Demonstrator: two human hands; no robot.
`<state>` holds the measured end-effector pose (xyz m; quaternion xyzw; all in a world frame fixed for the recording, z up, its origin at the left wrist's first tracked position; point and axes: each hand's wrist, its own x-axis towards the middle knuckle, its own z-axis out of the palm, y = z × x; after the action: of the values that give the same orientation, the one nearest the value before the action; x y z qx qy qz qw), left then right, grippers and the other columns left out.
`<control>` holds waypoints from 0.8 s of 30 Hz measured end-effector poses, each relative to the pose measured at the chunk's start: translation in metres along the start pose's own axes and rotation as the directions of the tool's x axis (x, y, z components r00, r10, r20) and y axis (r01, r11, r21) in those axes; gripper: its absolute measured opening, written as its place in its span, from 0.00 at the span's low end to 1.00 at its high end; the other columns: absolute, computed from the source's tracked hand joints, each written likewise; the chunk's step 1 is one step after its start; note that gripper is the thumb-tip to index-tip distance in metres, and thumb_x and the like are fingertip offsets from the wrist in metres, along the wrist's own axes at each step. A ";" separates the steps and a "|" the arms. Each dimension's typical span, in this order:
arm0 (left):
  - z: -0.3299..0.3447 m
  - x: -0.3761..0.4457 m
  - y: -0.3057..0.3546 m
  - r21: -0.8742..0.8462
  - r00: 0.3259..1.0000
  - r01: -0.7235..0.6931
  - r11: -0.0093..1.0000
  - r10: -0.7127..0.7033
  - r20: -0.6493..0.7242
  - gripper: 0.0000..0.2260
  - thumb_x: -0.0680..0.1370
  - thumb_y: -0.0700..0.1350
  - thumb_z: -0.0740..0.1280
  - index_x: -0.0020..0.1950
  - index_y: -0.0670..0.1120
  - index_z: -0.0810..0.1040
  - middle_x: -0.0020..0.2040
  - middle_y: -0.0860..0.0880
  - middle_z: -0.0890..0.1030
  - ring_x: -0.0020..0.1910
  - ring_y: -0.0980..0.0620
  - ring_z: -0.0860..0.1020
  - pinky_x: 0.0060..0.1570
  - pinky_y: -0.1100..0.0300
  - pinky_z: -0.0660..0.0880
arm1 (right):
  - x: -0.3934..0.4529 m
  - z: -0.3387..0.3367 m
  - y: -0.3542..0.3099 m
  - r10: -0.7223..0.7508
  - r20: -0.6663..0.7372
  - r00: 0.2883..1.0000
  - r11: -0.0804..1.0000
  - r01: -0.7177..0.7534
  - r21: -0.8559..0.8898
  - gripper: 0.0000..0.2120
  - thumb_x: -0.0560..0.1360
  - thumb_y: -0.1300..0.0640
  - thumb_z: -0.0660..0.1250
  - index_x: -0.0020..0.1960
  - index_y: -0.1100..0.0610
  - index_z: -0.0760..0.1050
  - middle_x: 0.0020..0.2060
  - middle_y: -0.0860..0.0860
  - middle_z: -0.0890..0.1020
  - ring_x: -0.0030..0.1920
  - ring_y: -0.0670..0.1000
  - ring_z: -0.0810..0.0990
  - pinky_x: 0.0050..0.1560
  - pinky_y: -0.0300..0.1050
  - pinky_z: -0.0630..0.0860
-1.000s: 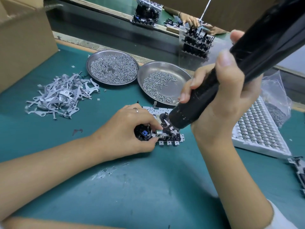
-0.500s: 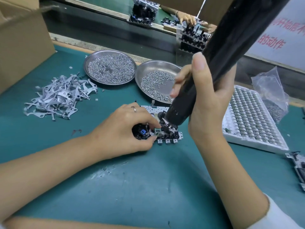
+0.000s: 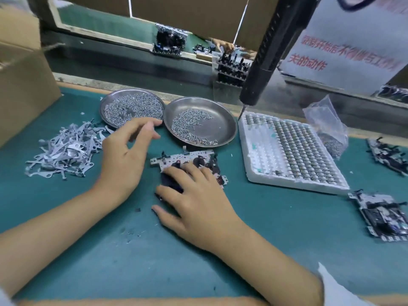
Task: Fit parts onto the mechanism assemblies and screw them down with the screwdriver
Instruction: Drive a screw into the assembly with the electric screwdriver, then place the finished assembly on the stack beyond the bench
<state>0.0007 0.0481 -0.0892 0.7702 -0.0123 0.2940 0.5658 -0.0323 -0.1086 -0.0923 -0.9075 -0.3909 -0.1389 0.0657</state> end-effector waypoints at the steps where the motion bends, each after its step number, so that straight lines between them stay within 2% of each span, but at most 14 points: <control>1: 0.000 0.000 0.000 -0.005 1.000 -0.006 1.000 0.006 -0.004 0.11 0.79 0.49 0.58 0.53 0.49 0.79 0.40 0.56 0.80 0.41 0.65 0.75 0.52 0.61 0.72 | -0.007 -0.002 0.000 -0.021 -0.018 1.000 0.999 0.022 0.026 0.16 0.76 0.45 0.62 0.50 0.57 0.80 0.57 0.56 0.79 0.56 0.61 0.75 0.52 0.55 0.72; 4: -0.001 0.000 -0.002 0.005 1.000 -0.023 1.000 0.023 0.006 0.10 0.79 0.49 0.59 0.53 0.50 0.78 0.40 0.57 0.80 0.41 0.65 0.75 0.52 0.62 0.72 | -0.033 -0.010 0.002 -0.034 -0.082 0.996 0.997 0.040 0.066 0.12 0.75 0.49 0.66 0.43 0.58 0.80 0.50 0.53 0.80 0.49 0.59 0.77 0.46 0.52 0.74; 7: 0.001 -0.004 -0.003 0.039 0.995 -0.086 0.996 0.084 0.056 0.08 0.80 0.45 0.60 0.53 0.51 0.78 0.41 0.56 0.79 0.41 0.67 0.75 0.50 0.67 0.71 | -0.066 -0.015 0.004 0.038 -0.141 0.989 0.992 -0.020 0.122 0.09 0.73 0.51 0.68 0.48 0.55 0.79 0.49 0.51 0.79 0.49 0.55 0.77 0.47 0.50 0.74; 10: 0.002 -0.008 -0.002 0.090 0.984 -0.162 0.983 0.154 0.087 0.08 0.79 0.45 0.60 0.52 0.51 0.78 0.42 0.57 0.79 0.41 0.68 0.75 0.47 0.73 0.69 | -0.091 -0.023 0.004 0.255 -0.234 0.938 0.950 -0.198 0.240 0.20 0.68 0.48 0.68 0.59 0.52 0.75 0.52 0.48 0.76 0.51 0.48 0.75 0.52 0.45 0.71; 12: 0.003 -0.009 -0.001 0.107 0.981 -0.179 0.978 0.168 0.099 0.08 0.78 0.46 0.60 0.52 0.52 0.79 0.42 0.57 0.79 0.42 0.68 0.74 0.45 0.74 0.67 | -0.095 -0.029 0.008 0.388 -0.264 0.883 0.915 -0.335 0.225 0.27 0.65 0.44 0.69 0.63 0.49 0.72 0.53 0.48 0.73 0.53 0.48 0.72 0.55 0.43 0.70; 13: 0.003 -0.009 -0.001 0.115 0.979 -0.185 0.976 0.173 0.106 0.08 0.78 0.47 0.60 0.51 0.53 0.78 0.42 0.57 0.79 0.42 0.68 0.74 0.45 0.74 0.67 | -0.093 -0.031 0.011 0.441 -0.221 0.870 0.894 -0.406 0.190 0.32 0.64 0.41 0.69 0.66 0.48 0.70 0.56 0.49 0.71 0.56 0.49 0.71 0.58 0.46 0.69; 15: 0.003 -0.010 -0.001 0.119 0.977 -0.191 0.974 0.177 0.118 0.08 0.78 0.47 0.60 0.50 0.56 0.77 0.42 0.56 0.79 0.42 0.68 0.74 0.43 0.74 0.67 | -0.087 -0.035 0.017 0.543 0.001 0.840 0.827 -0.535 0.170 0.43 0.63 0.34 0.68 0.74 0.44 0.57 0.65 0.50 0.65 0.66 0.51 0.66 0.66 0.50 0.64; 16: 0.003 -0.010 0.000 0.114 0.977 -0.189 0.975 0.176 0.119 0.08 0.78 0.47 0.60 0.49 0.59 0.76 0.42 0.57 0.79 0.42 0.69 0.74 0.42 0.75 0.66 | -0.085 -0.035 0.019 0.565 0.087 0.820 0.800 -0.571 0.183 0.46 0.63 0.32 0.67 0.75 0.42 0.51 0.67 0.48 0.61 0.68 0.49 0.63 0.69 0.49 0.60; 17: 0.003 -0.011 0.000 0.107 0.978 -0.185 0.977 0.172 0.118 0.09 0.79 0.46 0.61 0.49 0.60 0.76 0.41 0.57 0.79 0.42 0.70 0.74 0.41 0.76 0.66 | -0.084 -0.033 0.022 0.564 0.110 0.818 0.799 -0.575 0.178 0.47 0.63 0.31 0.66 0.75 0.41 0.47 0.68 0.46 0.61 0.69 0.47 0.61 0.69 0.47 0.59; 20: 0.001 -0.010 -0.003 0.100 0.983 -0.161 0.982 0.151 0.104 0.13 0.80 0.41 0.62 0.48 0.61 0.75 0.38 0.59 0.80 0.42 0.71 0.74 0.40 0.77 0.66 | -0.089 -0.033 0.026 0.539 0.058 0.841 0.827 -0.541 0.155 0.46 0.62 0.31 0.66 0.74 0.38 0.50 0.62 0.42 0.65 0.63 0.46 0.66 0.66 0.43 0.62; 23: 0.000 -0.008 -0.006 0.104 0.983 -0.162 0.981 0.151 0.103 0.12 0.80 0.42 0.63 0.47 0.62 0.75 0.41 0.67 0.79 0.42 0.71 0.74 0.41 0.77 0.66 | -0.105 -0.043 0.030 0.563 -0.019 0.827 0.811 -0.548 0.205 0.42 0.59 0.33 0.66 0.72 0.40 0.61 0.58 0.43 0.69 0.60 0.47 0.70 0.63 0.47 0.67; 24: 0.001 -0.008 -0.006 0.100 0.982 -0.168 0.981 0.157 0.107 0.11 0.80 0.44 0.62 0.47 0.62 0.76 0.41 0.66 0.79 0.42 0.70 0.74 0.42 0.76 0.67 | -0.113 -0.047 0.035 0.581 -0.075 0.810 0.802 -0.555 0.221 0.41 0.59 0.35 0.67 0.71 0.42 0.66 0.57 0.44 0.71 0.59 0.48 0.72 0.61 0.48 0.69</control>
<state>-0.0037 0.0473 -0.0986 0.8099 -0.0870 0.3011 0.4958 -0.0905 -0.2210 -0.0817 -0.9606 -0.1064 -0.1380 0.2168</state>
